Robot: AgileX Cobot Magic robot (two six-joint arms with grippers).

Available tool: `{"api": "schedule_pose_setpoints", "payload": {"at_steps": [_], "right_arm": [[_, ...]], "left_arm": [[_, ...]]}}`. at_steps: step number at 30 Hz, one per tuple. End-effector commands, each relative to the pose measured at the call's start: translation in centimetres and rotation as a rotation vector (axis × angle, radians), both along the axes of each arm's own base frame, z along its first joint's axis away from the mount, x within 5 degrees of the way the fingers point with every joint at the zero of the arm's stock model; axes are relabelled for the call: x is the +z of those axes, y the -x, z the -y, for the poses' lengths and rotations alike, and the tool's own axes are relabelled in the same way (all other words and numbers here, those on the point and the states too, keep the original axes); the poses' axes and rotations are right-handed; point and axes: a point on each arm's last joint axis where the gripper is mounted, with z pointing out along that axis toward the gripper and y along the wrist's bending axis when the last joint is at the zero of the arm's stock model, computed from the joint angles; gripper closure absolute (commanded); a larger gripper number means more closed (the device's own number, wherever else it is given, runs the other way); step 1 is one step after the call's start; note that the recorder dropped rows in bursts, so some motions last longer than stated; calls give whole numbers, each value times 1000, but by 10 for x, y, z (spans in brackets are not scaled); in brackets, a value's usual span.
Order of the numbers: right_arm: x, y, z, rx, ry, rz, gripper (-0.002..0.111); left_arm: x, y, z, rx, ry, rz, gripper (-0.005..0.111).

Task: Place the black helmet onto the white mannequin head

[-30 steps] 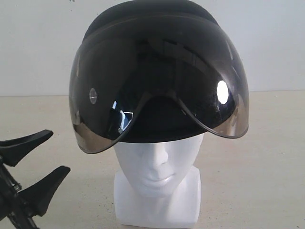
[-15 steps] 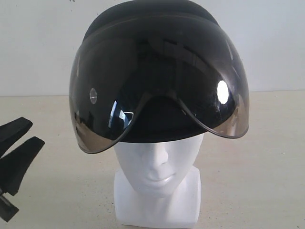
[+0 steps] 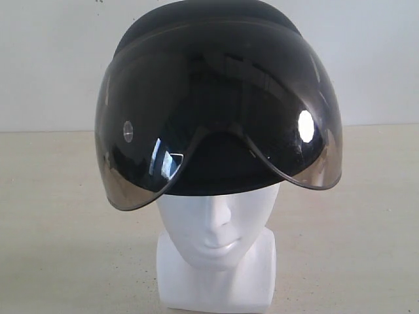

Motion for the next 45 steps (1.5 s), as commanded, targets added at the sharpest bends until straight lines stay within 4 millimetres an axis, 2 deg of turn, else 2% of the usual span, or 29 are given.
{"api": "schedule_pose_setpoints", "payload": {"at_steps": [1, 10, 13, 17, 20, 30, 35, 41, 43, 45], "right_arm": [[1, 0, 0, 6, 4, 14, 108], [1, 0, -2, 46, 4, 12, 108], [1, 0, -2, 46, 4, 12, 108], [1, 0, -2, 46, 4, 12, 108], [1, 0, -2, 46, 4, 12, 108], [5, -1, -2, 46, 46, 57, 108], [22, -3, -1, 50, 152, 237, 108], [47, 0, -1, 34, 162, 512, 108], [62, 5, 0, 17, 29, 697, 108], [67, 7, 0, 22, -97, 749, 108]], "left_arm": [[-8, 11, 4, -37, -219, -5, 102], [-12, 26, -3, 2, -353, -4, 102], [-9, 26, -8, 69, -499, -26, 102], [-8, 27, -22, 165, -681, -197, 102], [-1, 28, -28, 205, -863, -222, 102], [19, 29, -32, 251, -982, -161, 102], [25, 30, -35, 260, -1041, -164, 102], [30, 31, -35, 269, -1126, -125, 102], [33, 32, -37, 275, -1129, -139, 102], [39, 33, -38, 285, -1127, -148, 102]]}}
